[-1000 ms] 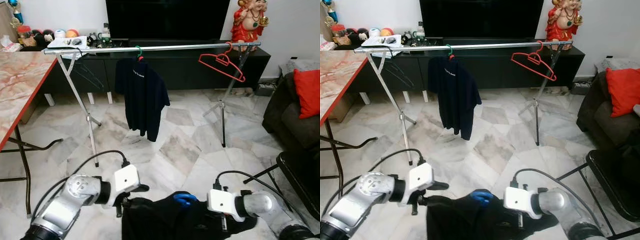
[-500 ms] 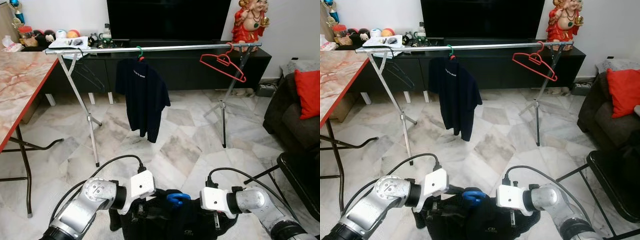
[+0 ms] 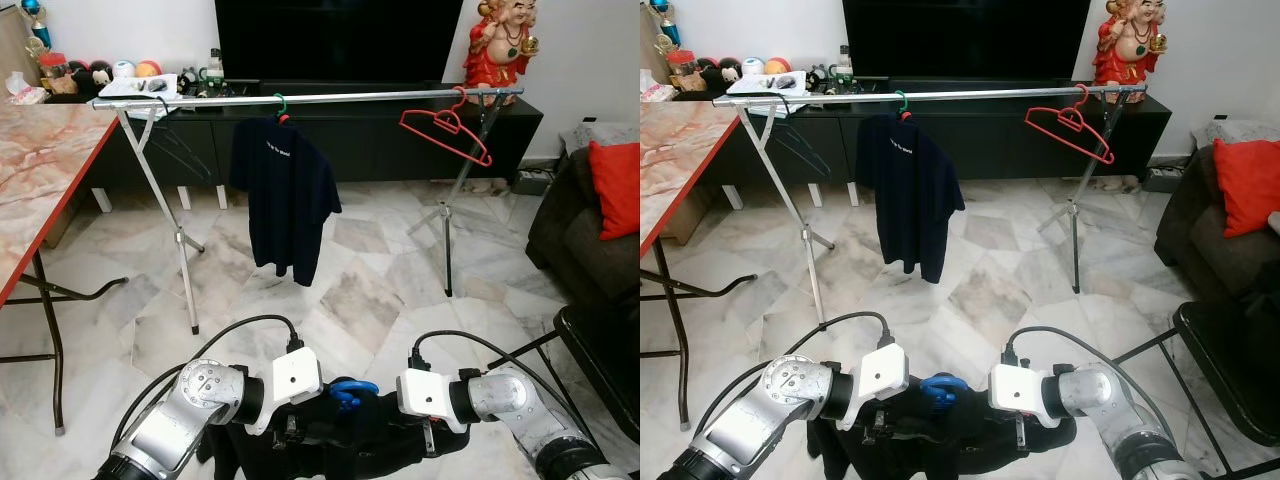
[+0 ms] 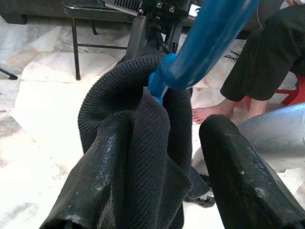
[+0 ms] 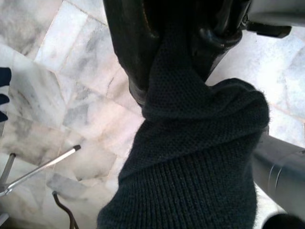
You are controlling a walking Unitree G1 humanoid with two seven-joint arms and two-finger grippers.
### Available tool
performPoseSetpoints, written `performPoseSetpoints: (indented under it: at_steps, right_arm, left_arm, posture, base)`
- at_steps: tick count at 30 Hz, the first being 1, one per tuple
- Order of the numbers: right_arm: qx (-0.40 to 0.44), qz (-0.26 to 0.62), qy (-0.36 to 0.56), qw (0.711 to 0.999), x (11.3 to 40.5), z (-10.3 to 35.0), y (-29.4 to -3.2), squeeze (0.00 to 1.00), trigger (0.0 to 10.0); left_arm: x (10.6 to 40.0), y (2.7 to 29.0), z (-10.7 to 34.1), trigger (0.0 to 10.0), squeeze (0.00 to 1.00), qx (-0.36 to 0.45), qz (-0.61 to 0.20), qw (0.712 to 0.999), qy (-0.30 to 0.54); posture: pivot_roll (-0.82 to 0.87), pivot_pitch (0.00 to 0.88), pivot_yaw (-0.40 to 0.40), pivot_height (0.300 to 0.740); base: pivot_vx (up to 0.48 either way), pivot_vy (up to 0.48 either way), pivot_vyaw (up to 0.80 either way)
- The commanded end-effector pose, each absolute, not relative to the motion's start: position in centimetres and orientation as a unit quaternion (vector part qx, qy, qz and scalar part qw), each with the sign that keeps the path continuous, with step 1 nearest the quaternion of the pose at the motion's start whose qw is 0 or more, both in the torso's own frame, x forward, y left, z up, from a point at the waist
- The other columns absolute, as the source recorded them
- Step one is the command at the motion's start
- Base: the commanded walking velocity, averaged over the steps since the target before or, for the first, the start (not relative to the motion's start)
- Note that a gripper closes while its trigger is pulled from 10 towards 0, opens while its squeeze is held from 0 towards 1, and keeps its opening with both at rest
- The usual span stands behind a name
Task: Hang hanger
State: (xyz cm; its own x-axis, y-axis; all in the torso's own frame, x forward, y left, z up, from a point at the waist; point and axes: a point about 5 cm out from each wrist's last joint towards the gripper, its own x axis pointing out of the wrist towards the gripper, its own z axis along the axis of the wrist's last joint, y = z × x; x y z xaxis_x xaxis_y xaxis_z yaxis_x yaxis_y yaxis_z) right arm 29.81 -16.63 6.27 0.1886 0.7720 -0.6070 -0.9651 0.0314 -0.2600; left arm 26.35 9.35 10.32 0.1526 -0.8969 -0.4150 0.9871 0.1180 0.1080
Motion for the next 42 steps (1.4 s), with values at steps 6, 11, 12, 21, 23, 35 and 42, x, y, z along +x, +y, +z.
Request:
performPoseSetpoints:
  at_steps: [6,11,12,21,23,35,42]
  right_arm:
    - [-0.311,0.613,0.09,0.721,31.3,8.8,-15.6,0.0,0.0]
    - [-0.306,0.614,0.083,0.723,31.5,9.2,-15.3,0.0,0.0]
    - [-0.306,0.614,0.083,0.723,31.5,9.2,-15.3,0.0,0.0]
    - [-0.299,0.61,0.079,0.729,31.6,9.4,-15.4,0.0,0.0]
    - [-0.296,0.608,0.078,0.733,31.7,9.6,-15.3,0.0,0.0]
    - [-0.286,0.601,0.076,0.743,32.0,9.7,-15.2,0.0,0.0]
    - [-0.284,0.593,0.077,0.75,32.1,9.7,-15.4,0.0,0.0]
  left_arm:
    - [26.3,8.6,10.1,8.4,0.0,0.193,-0.646,0.728,0.124]
    - [26.3,8.2,10.2,0.0,0.0,0.188,-0.649,0.727,0.122]
    - [26.3,8.1,10.2,0.0,0.0,0.188,-0.649,0.727,0.121]
    - [26.3,7.8,10.2,0.0,0.0,0.185,-0.65,0.727,0.12]
    - [26.3,7.8,10.2,0.0,0.0,0.185,-0.65,0.727,0.121]
    - [26.1,7.8,10.1,0.0,0.0,0.179,-0.65,0.728,0.122]
    - [26.1,7.7,10.2,0.0,0.0,0.179,-0.653,0.726,0.12]
  posture:
    - [0.08,0.031,-0.05,0.74]
    - [0.08,0.033,-0.051,0.74]
    - [0.08,0.033,-0.051,0.74]
    - [0.07,0.038,-0.052,0.74]
    - [0.07,0.038,-0.052,0.74]
    - [0.08,0.043,-0.051,0.74]
    - [0.08,0.044,-0.05,0.74]
  base:
    - [0.0,0.0,0.0]
    - [0.0,0.0,0.0]
    - [0.0,0.0,0.0]
    - [0.0,0.0,0.0]
    - [0.0,0.0,0.0]
    - [0.0,0.0,0.0]
    - [0.0,0.0,0.0]
